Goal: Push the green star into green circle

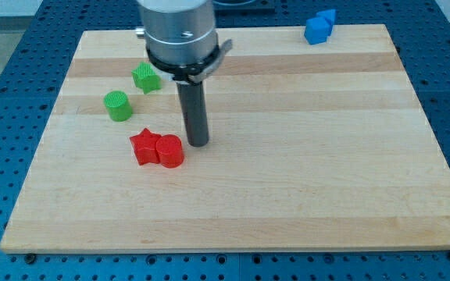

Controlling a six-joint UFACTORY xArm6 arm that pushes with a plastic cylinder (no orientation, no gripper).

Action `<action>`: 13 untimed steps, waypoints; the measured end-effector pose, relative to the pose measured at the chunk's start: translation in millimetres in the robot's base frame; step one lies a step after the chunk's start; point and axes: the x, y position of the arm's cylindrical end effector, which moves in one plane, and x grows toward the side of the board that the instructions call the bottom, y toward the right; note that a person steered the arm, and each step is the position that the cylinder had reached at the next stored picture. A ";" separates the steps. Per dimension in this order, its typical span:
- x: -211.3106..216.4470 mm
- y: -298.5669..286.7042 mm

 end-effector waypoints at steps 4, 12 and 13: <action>-127.8 -33.7; -87.7 -111.9; -88.1 -95.0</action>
